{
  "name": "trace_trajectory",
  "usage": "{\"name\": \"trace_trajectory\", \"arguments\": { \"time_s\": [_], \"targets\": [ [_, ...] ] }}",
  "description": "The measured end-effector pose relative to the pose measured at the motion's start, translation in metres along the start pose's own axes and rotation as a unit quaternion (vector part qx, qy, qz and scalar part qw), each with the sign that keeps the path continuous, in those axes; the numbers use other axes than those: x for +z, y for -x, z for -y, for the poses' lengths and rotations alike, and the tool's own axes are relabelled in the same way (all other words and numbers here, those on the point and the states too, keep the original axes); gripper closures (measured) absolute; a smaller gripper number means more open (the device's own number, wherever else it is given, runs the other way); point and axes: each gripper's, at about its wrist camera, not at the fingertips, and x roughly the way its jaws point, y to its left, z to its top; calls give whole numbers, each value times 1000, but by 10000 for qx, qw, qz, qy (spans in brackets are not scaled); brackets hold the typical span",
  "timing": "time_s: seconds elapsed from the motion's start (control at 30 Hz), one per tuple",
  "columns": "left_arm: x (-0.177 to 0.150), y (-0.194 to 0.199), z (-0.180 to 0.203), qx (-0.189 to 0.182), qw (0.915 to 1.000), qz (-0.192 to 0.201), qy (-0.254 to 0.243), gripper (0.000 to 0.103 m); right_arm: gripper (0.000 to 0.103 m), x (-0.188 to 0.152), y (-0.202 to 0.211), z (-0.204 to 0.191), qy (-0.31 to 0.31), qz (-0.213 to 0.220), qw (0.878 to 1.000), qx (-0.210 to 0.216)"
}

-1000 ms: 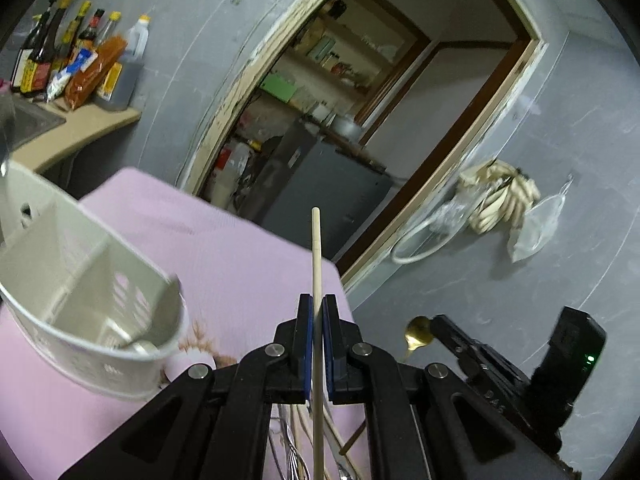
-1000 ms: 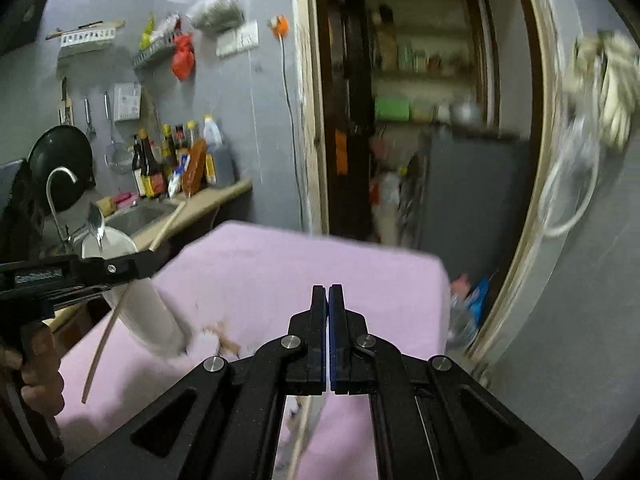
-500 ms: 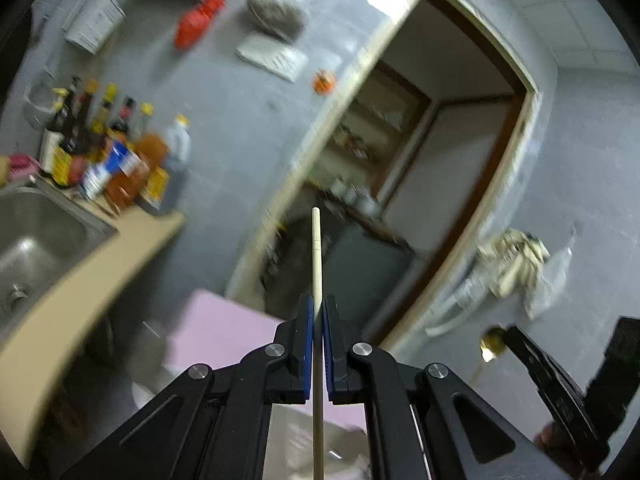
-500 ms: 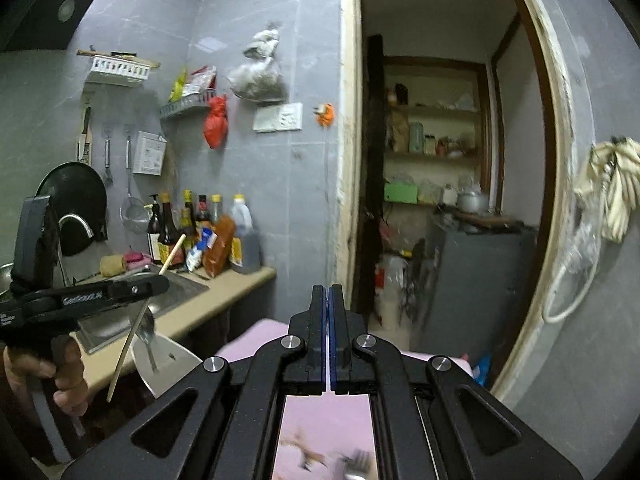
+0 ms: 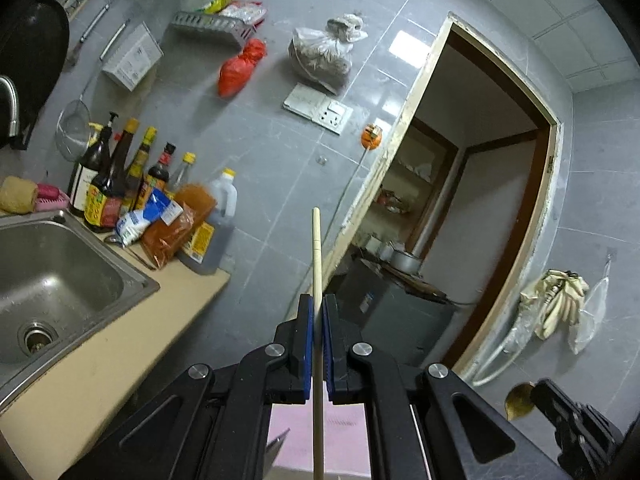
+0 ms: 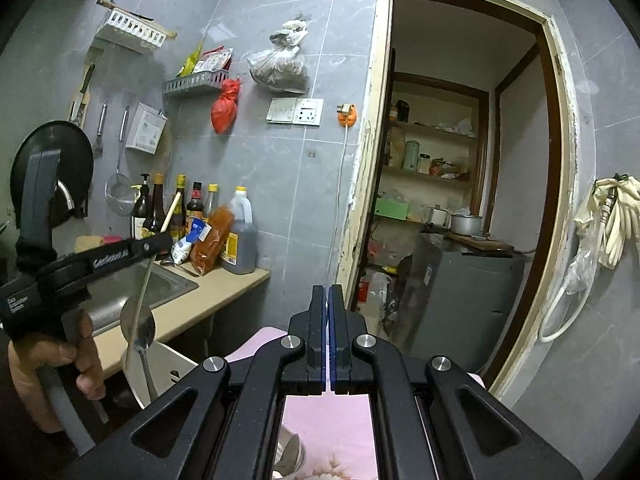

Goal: Organize utensils

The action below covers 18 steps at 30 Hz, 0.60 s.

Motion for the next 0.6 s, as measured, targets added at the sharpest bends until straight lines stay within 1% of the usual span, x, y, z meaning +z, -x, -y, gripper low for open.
{"name": "trace_trajectory", "arguments": {
  "time_s": [0.13, 0.23, 0.3, 0.47, 0.6],
  "targets": [
    [-8, 0, 6, 88, 9991, 302, -287, 98, 102, -17, -4, -5, 12, -6, 9999, -123],
    [-16, 3, 10, 121, 9972, 520, -519, 98, 102, -26, -7, -7, -22, -19, 9999, -113],
    [-22, 5, 12, 168, 9959, 598, -651, 98, 102, -32, -9, -8, -67, -19, 9999, -99],
    [-34, 10, 12, 290, 9933, 796, -786, 98, 102, -47, -13, -8, -278, -35, 9996, 14],
    [-43, 11, 15, 277, 9910, 911, -942, 98, 102, -53, -16, -9, -333, 32, 9994, 5]
  ]
}}
